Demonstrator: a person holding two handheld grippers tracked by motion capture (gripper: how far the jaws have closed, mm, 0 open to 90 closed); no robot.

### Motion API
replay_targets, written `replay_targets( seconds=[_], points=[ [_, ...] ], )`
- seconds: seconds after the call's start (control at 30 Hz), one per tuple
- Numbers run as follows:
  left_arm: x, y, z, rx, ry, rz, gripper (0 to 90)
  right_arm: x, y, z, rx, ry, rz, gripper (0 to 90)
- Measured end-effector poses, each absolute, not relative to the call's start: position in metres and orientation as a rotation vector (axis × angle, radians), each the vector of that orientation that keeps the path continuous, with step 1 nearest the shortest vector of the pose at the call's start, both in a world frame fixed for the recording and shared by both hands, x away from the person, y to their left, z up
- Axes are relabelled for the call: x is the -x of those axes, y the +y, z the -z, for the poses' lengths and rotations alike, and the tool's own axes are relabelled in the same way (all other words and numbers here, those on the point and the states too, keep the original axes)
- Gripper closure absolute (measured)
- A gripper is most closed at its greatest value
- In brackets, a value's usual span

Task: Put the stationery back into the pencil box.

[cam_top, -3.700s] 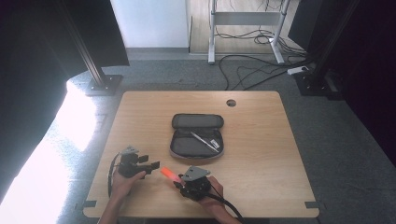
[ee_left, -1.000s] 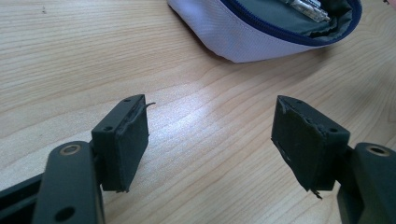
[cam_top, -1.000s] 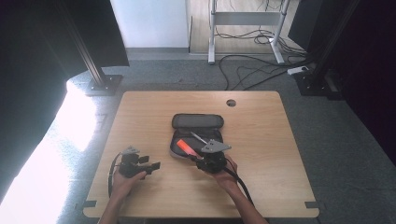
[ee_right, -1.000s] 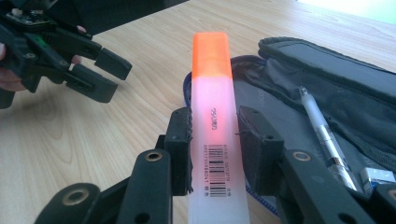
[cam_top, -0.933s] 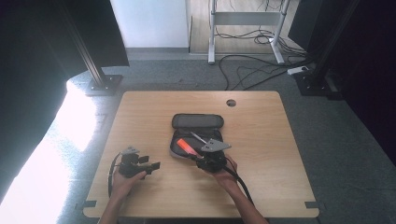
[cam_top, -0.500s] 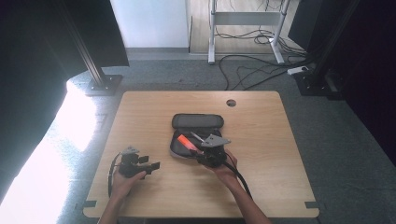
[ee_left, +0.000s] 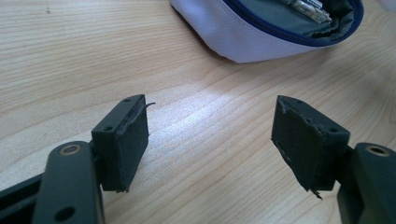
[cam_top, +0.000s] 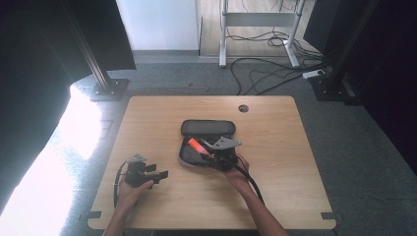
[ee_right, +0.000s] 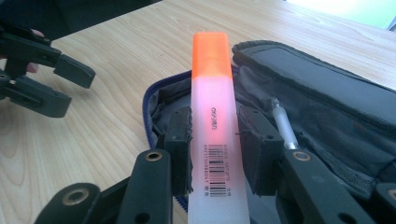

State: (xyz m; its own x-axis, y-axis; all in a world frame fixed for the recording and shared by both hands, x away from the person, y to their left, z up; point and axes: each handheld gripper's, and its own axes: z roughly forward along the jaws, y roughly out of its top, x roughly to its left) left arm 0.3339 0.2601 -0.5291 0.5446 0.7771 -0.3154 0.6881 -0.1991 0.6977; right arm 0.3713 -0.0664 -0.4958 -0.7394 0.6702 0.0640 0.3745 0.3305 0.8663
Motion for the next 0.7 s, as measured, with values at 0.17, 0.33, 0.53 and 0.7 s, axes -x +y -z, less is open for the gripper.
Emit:
replay_targets(
  seconds=[0.17,0.33,0.53,0.7],
  points=[
    [-0.334,0.261,0.529,-1.937,1.191,-0.133,27.8,-0.375,-0.065,0.496,-0.936,2.298,-1.364,65.8],
    [-0.334,0.260,0.529,-1.938,1.190,-0.132,27.8,-0.380,-0.063,0.500,-0.930,2.309,-1.345,65.8],
    [-0.333,0.261,0.528,-1.925,1.197,-0.146,27.8,-0.391,-0.060,0.505,-0.940,2.330,-1.296,65.8],
    [-0.333,0.262,0.528,-1.923,1.198,-0.145,27.8,-0.397,-0.060,0.507,-0.949,2.335,-1.284,65.8]
  ],
)
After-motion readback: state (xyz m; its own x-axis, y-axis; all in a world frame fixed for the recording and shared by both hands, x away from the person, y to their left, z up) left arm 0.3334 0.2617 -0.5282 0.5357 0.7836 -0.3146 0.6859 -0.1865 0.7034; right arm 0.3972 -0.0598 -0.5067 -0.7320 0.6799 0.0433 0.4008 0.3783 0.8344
